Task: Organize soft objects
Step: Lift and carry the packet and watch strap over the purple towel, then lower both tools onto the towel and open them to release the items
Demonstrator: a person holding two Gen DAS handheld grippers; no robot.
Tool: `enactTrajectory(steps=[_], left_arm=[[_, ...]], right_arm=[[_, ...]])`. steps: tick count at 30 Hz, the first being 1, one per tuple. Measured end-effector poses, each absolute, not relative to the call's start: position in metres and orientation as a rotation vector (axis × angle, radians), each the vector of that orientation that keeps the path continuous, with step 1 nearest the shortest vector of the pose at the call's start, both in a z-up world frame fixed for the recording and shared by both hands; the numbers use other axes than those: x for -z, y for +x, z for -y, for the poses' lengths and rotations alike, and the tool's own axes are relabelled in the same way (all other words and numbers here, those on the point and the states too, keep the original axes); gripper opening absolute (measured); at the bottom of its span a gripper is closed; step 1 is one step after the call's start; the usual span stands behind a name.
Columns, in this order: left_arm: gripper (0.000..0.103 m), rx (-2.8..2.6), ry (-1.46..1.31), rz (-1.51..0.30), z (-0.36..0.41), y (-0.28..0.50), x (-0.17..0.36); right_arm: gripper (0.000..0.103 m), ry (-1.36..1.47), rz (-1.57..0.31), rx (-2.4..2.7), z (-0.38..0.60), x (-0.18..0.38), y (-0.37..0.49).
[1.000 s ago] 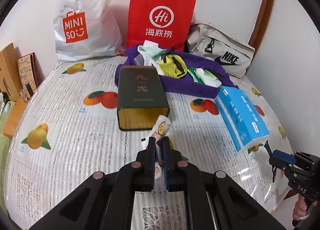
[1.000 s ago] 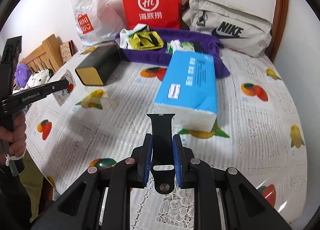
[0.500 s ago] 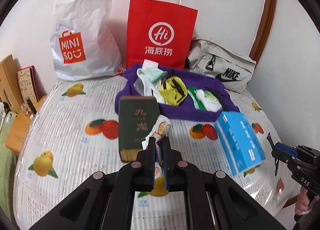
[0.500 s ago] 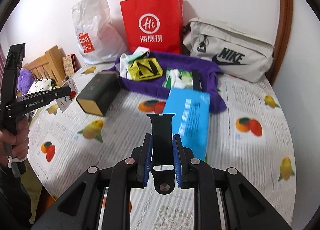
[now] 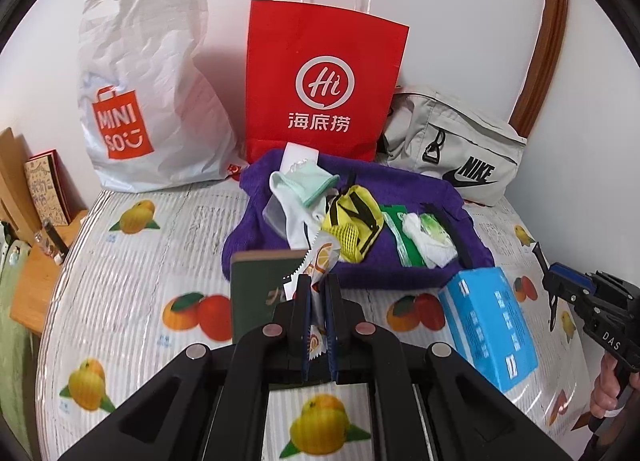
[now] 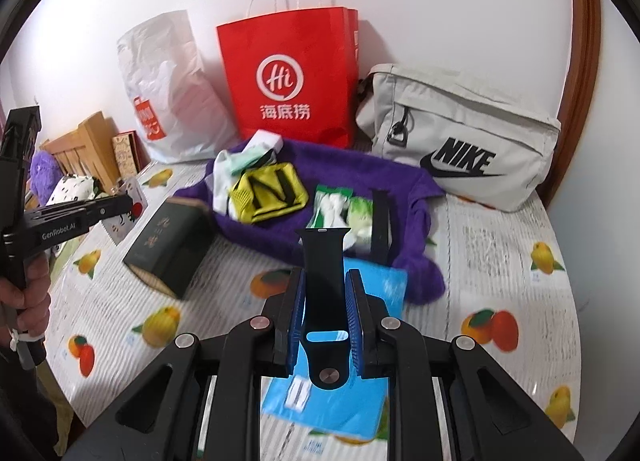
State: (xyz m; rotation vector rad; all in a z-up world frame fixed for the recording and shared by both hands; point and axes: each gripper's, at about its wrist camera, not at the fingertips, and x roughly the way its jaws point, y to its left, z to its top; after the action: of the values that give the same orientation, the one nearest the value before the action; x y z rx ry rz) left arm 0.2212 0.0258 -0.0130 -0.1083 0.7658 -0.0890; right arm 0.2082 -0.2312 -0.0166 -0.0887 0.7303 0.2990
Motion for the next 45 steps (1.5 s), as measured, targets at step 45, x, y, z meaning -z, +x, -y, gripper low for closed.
enactTrajectory(steps=[45], left_arm=[[0.008,0.310,-0.064,-0.973,0.060,0.395,0.073]], right_arm=[[0.020,-0.098,-0.915,-0.259,0.245,0.083,0.392]])
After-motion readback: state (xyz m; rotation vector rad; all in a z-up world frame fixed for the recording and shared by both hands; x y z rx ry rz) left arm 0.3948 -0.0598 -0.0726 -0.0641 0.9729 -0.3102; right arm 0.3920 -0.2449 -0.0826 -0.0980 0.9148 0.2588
